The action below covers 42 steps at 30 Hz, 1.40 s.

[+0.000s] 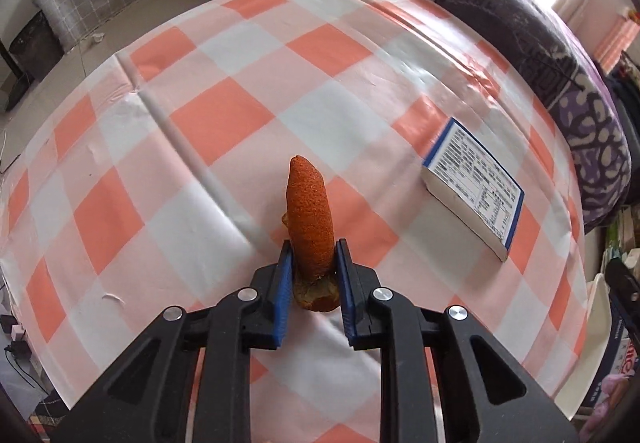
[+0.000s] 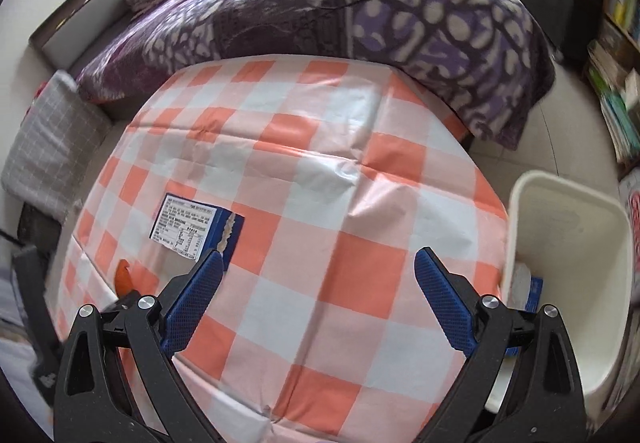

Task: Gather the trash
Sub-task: 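Grasp the last orange sausage with the left tool while the right tool grasps the blue-and-white box, then carry the sausage and box to the white bin and open the right tool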

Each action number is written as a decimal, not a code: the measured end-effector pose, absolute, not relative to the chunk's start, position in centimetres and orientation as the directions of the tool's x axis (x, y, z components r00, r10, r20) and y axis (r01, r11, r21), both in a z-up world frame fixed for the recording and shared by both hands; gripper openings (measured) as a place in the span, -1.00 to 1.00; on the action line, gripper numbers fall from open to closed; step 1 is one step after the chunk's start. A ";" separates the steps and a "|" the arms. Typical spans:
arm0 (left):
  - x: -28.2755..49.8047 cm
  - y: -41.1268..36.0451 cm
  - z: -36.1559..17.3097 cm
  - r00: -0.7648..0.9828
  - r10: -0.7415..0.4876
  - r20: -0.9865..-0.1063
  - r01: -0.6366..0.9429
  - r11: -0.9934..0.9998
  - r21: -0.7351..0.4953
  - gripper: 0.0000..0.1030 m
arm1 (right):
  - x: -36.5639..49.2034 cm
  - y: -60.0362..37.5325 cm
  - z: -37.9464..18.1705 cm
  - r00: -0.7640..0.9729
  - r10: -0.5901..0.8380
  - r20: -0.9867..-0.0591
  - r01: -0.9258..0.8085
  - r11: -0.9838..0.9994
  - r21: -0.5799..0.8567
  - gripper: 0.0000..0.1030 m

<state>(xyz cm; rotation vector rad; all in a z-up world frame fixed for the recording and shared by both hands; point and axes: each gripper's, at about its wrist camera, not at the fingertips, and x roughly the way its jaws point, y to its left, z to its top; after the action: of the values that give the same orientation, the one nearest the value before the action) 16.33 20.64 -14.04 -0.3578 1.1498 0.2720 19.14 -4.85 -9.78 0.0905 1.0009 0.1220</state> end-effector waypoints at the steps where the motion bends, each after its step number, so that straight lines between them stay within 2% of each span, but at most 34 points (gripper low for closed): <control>1: 16.0 21.3 -13.7 0.397 0.030 -0.917 -0.401 0.905 -0.144 -0.60 | 19.6 -3.5 -10.1 0.538 0.143 -0.831 -0.127 0.988 0.088 0.80; 4: 15.7 22.9 -13.1 0.417 0.038 -0.908 -0.427 0.890 -0.159 -0.60 | 20.7 0.3 -11.2 0.532 0.178 -0.828 -0.321 0.947 -0.003 0.80; 7: 15.6 24.0 -12.5 0.431 0.047 -0.901 -0.450 0.877 -0.169 -0.60 | 22.0 3.3 -12.5 0.478 0.214 -0.852 -0.461 0.887 -0.036 0.83; 11: 16.0 25.0 -12.0 0.444 0.034 -0.895 -0.470 0.860 -0.200 -0.60 | 23.5 5.8 -13.6 0.463 0.204 -0.862 -0.549 0.830 -0.099 0.83; 17: 16.0 25.4 -12.0 0.446 0.018 -0.895 -0.471 0.855 -0.218 -0.59 | 25.7 7.2 -15.9 0.355 0.186 -0.916 -0.638 0.765 -0.091 0.84; 19: 16.0 25.5 -12.0 0.448 0.019 -0.894 -0.474 0.853 -0.219 -0.60 | 25.7 6.9 -16.0 0.351 0.211 -0.912 -0.634 0.770 -0.067 0.79; 21: 16.0 25.5 -11.9 0.450 0.019 -0.893 -0.477 0.851 -0.222 -0.59 | 25.3 6.4 -15.4 0.357 0.248 -0.900 -0.616 0.787 -0.028 0.33; 22: 15.9 25.4 -11.8 0.453 0.020 -0.891 -0.477 0.850 -0.224 -0.60 | 25.3 6.1 -15.2 0.346 0.265 -0.900 -0.603 0.798 0.003 0.24; 34: 14.8 24.4 -8.6 0.530 0.045 -0.847 -0.466 0.850 -0.246 -0.59 | 20.1 3.4 -10.8 0.498 0.226 -0.837 -0.443 0.896 -0.021 0.22; 42: 13.8 23.1 -5.5 0.597 0.074 -0.799 -0.429 0.871 -0.239 -0.59 | 18.5 1.1 -6.8 0.609 0.196 -0.769 -0.254 0.966 0.045 0.22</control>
<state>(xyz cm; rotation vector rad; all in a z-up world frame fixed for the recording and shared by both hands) 13.84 23.07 -5.51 -0.4364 0.8892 0.3027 18.50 1.14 -6.76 -0.0710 0.8790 0.2602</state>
